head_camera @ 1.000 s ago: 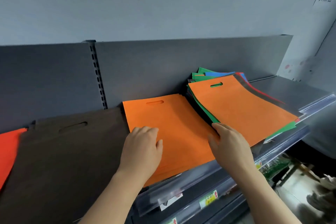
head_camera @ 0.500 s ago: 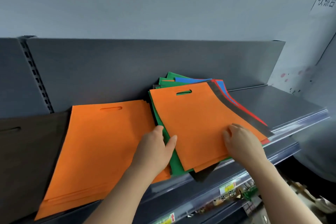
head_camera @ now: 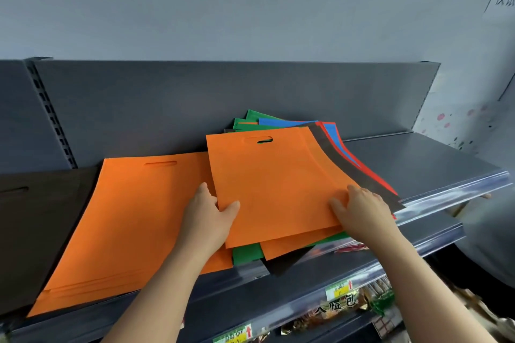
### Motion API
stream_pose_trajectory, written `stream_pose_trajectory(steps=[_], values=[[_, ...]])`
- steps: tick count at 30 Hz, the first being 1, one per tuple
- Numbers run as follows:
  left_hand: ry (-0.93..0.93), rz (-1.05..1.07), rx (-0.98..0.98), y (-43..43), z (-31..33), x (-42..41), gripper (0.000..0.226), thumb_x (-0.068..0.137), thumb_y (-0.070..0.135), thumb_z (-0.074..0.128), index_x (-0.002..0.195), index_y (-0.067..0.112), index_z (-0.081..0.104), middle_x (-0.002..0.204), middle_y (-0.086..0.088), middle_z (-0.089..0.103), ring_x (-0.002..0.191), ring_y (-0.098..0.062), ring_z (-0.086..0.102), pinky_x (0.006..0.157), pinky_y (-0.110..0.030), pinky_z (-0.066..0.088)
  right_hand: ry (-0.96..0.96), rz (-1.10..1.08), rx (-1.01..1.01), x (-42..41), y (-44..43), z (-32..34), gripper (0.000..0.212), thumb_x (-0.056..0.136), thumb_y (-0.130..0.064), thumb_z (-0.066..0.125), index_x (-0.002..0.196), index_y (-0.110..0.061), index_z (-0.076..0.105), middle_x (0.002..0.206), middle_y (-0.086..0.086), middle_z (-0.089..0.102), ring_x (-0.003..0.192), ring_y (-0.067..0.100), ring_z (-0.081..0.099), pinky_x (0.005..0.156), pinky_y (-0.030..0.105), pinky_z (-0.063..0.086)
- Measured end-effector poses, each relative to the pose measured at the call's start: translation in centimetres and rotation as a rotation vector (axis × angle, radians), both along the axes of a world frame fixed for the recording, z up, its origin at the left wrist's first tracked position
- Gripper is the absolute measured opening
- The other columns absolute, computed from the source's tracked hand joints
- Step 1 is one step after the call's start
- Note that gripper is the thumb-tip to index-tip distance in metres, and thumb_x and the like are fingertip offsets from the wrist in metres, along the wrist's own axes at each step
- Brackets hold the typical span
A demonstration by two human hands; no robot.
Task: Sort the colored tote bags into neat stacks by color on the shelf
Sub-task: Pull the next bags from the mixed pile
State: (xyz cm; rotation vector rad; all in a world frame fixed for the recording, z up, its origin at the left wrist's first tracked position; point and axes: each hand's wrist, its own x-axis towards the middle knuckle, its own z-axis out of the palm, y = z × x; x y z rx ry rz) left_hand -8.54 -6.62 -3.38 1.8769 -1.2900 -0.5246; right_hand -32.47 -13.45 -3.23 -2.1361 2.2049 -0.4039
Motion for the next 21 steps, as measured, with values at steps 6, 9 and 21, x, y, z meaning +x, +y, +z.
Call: stream_pose_trajectory(steps=[6,9,21], values=[[0.049,0.014,0.000,-0.5,-0.6,-0.5,0.047,0.087,0.038,0.063,0.122,0.010,0.049,0.104,0.005,0.052,0.087,-0.014,0.050,0.071,-0.027,0.044,-0.013,0.152,-0.070,0.1,0.5,-0.2,0.031,0.094,-0.036,0.040,0.067,-0.021,0.036,0.078,-0.001,0.049,0.084,0.023,0.053,0.079,0.034,0.042],[0.130,0.036,0.012,-0.8,-0.9,-0.7,0.055,0.086,0.038,0.065,0.129,0.011,0.045,0.115,0.002,0.055,0.097,-0.020,0.055,0.078,-0.033,0.048,-0.036,0.193,-0.101,-0.2,0.6,-0.3,0.024,0.094,-0.034,0.043,0.077,-0.018,0.046,0.076,-0.002,0.050,0.078,0.021,0.054,0.071,0.031,0.041],[0.633,-0.111,-0.020,-1.5,0.7,-2.7,0.015,0.087,0.015,0.067,0.101,0.020,0.062,0.104,-0.002,0.068,0.095,-0.021,0.064,0.086,-0.039,0.051,-0.153,0.153,-0.076,-1.7,1.1,-0.4,0.024,0.093,-0.033,0.046,0.092,-0.012,0.056,0.098,0.002,0.057,0.085,0.020,0.055,0.078,0.035,0.048]])
